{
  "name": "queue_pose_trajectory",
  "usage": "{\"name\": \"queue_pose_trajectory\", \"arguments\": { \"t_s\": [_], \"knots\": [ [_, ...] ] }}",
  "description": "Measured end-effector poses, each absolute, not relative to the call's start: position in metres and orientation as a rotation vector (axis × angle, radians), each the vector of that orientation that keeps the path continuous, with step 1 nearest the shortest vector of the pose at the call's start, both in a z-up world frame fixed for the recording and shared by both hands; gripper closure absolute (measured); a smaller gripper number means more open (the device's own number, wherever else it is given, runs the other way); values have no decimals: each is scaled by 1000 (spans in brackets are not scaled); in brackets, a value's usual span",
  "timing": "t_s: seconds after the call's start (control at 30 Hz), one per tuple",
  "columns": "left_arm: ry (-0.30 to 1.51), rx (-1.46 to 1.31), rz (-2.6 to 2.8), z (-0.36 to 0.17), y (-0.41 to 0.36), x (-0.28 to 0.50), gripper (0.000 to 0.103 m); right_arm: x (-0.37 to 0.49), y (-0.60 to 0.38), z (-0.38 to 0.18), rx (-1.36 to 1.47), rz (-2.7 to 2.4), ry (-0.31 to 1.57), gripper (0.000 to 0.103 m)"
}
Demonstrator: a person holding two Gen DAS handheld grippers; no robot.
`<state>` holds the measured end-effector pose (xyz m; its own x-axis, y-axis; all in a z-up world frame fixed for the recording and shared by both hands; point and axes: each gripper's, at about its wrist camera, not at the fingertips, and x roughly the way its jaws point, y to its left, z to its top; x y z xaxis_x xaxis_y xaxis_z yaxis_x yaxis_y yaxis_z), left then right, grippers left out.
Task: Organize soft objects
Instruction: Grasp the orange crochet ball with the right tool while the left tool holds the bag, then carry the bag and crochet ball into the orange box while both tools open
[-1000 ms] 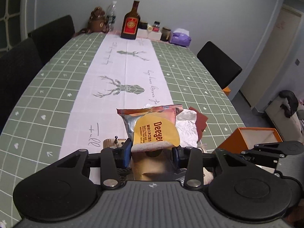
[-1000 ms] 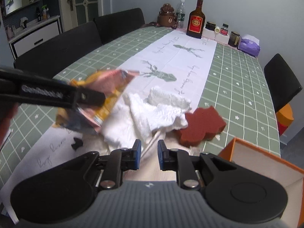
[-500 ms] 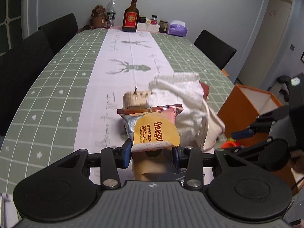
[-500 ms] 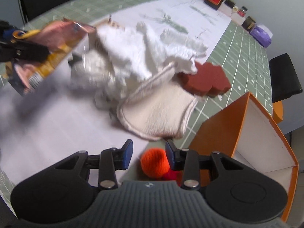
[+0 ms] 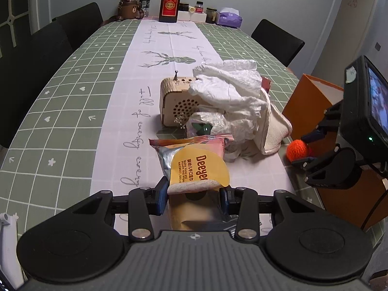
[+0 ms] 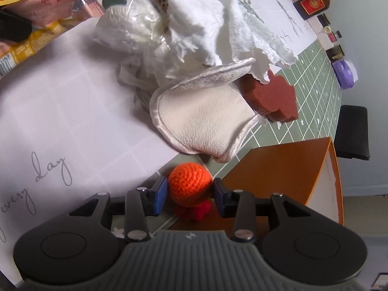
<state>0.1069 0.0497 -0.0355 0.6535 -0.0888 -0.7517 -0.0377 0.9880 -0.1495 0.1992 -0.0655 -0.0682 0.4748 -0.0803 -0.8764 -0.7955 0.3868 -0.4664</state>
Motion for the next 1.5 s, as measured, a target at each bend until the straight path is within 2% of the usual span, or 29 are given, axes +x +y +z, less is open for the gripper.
{"name": "queue_pose_trajectory", "arguments": {
  "t_s": [0.27, 0.83, 1.23, 1.5],
  "knots": [
    [879, -86, -51, -36, 37, 96, 57, 193, -66, -62, -1067, 567, 973, 64],
    [866, 244, -229, -1, -41, 88, 58, 147, -84, 7, -933, 694, 843, 63],
    [748, 458, -340, 46, -100, 124, 58, 151, -147, 60, -830, 582, 742, 63],
    [730, 568, -476, 58, -154, 161, 58, 177, -206, 60, -779, 451, 810, 64]
  ]
}}
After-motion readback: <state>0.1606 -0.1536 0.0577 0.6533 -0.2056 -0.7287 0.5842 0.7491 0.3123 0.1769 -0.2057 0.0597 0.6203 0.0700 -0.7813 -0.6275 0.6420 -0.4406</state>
